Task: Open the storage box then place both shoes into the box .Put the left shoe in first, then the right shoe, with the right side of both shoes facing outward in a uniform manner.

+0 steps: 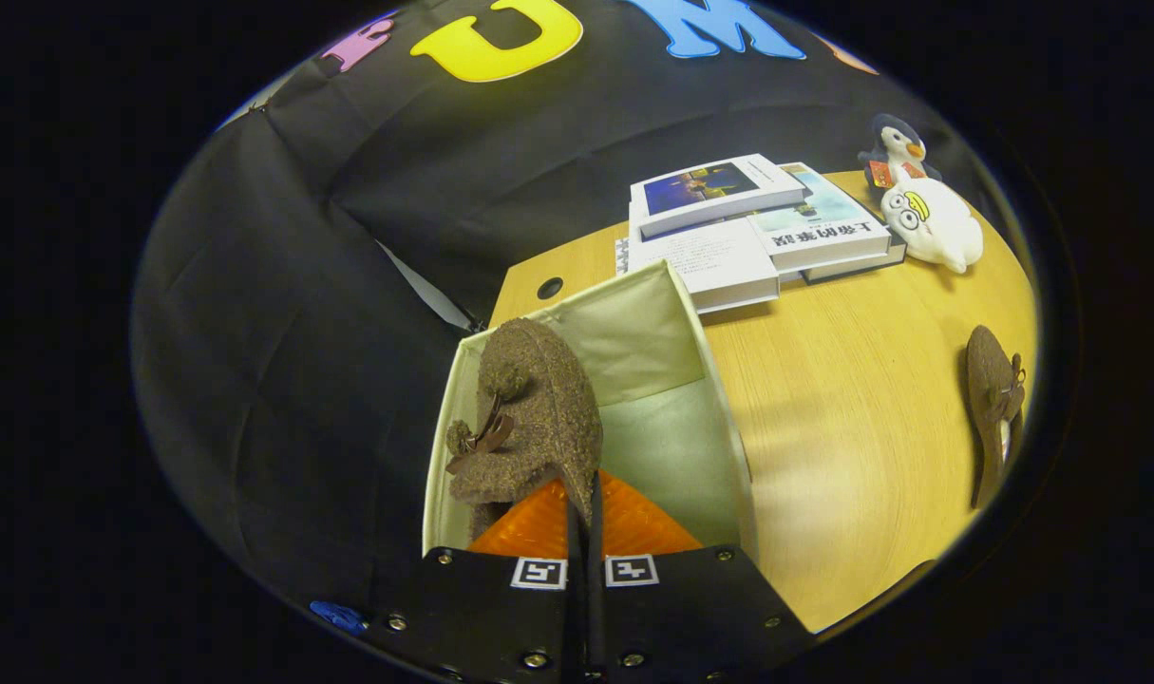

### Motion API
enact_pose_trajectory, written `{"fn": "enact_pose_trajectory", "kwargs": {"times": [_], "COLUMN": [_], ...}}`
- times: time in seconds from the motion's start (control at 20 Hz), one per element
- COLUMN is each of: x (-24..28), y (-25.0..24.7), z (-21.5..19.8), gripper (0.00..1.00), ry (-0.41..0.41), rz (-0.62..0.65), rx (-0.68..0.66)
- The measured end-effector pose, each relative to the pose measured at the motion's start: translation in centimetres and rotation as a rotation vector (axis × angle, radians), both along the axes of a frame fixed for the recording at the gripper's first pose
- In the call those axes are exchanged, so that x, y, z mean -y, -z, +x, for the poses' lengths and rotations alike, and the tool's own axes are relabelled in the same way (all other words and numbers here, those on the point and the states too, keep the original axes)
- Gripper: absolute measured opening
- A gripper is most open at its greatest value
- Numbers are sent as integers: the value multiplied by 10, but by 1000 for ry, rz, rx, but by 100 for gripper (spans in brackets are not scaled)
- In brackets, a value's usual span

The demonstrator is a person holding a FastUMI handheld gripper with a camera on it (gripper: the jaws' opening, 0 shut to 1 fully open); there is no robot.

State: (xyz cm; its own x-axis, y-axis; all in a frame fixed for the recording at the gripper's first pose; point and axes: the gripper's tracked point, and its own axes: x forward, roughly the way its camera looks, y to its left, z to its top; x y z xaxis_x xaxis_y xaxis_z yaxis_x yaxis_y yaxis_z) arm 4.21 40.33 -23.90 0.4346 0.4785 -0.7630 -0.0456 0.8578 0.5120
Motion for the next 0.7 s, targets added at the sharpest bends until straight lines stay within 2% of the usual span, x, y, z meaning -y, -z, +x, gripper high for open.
{"fn": "enact_pose_trajectory", "kwargs": {"times": [0.45,0.7], "x": [-22,-29], "y": [42,41], "z": [-10,-14], "gripper": [1,4], "ry": [33,-26], "rz": [-49,-57], "rx": [-84,-69]}}
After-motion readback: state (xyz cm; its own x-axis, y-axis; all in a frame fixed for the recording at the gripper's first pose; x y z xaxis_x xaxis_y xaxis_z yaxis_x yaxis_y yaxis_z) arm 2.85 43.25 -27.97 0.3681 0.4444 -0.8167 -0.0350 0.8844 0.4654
